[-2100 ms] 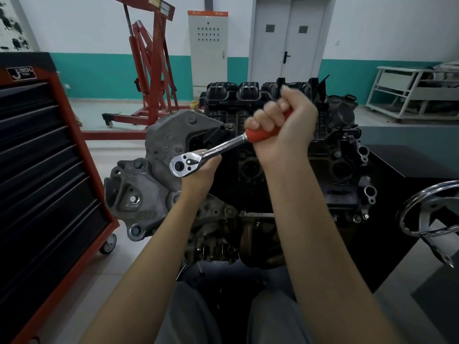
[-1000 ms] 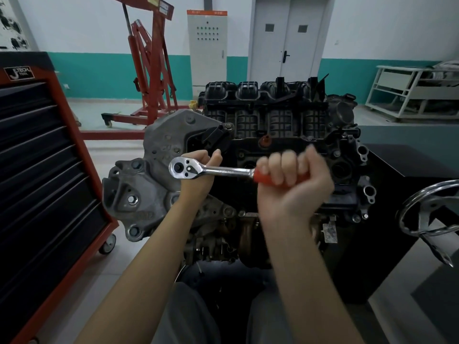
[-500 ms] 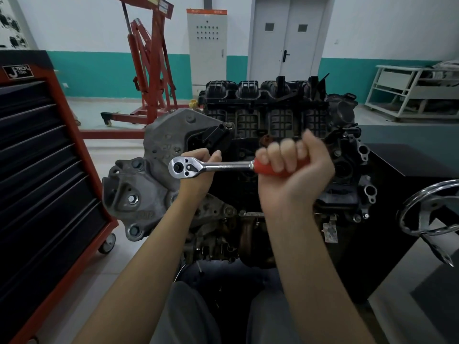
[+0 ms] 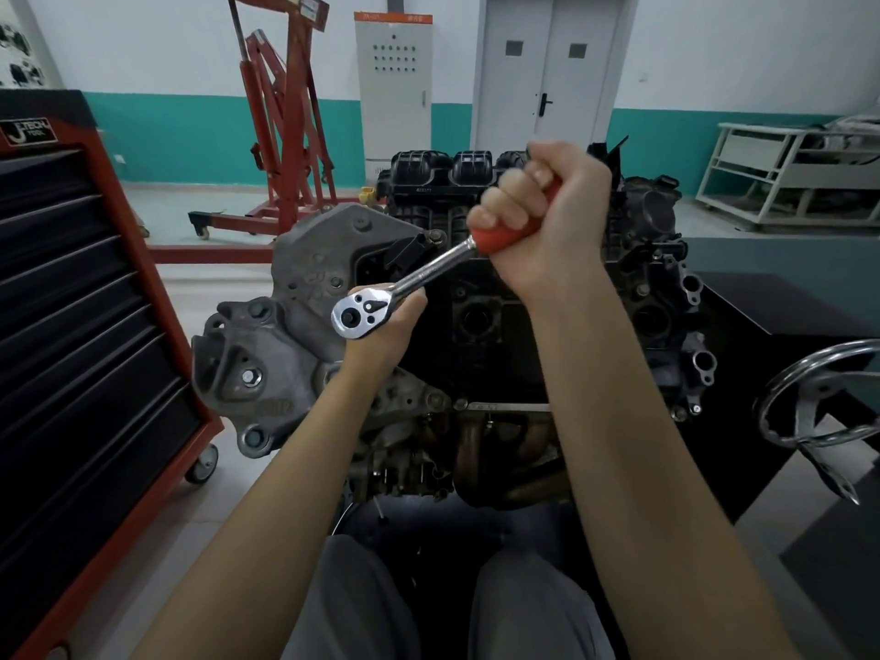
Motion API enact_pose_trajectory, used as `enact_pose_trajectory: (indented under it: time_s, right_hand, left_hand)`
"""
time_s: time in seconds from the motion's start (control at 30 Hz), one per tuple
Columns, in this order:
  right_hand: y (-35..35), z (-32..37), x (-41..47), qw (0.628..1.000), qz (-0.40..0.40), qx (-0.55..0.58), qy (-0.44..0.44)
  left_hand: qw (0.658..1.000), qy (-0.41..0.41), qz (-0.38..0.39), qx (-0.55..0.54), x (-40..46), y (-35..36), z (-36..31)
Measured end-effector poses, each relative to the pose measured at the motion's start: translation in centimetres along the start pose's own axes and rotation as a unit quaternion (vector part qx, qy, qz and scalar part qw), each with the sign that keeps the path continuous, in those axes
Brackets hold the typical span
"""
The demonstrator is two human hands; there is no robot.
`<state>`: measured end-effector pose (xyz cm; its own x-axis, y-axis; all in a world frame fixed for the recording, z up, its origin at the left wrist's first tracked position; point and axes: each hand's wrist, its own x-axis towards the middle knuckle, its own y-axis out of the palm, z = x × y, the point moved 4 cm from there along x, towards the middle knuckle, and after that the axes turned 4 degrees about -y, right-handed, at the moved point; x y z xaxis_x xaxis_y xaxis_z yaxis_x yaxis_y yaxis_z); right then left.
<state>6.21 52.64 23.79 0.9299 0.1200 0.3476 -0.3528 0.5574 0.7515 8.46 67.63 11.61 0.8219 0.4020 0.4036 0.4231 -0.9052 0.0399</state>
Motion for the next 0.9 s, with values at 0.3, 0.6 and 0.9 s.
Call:
enact_pose_trajectory:
  time_s: [0.3, 0.6, 0.9]
  right_hand:
    - [-3.6, -2.8, -7.5, 0.979, -0.102, 0.128, -0.121]
    - [-3.7, -1.8, -6.3, 0.987, -0.051, 0.1, -0.117]
    - [-0.3, -0.6, 0.4, 0.999, -0.033, 0.031, 0.025]
  left_hand:
    - [0.996, 0.084, 0.02, -0.025, -0.2, -0.1, -1.3]
    - [0.996, 0.089, 0.017, -0.004, 0.0, 0.0, -1.1]
    - [1.0, 0.002, -0.009, 0.012, 0.2, -0.1, 0.4]
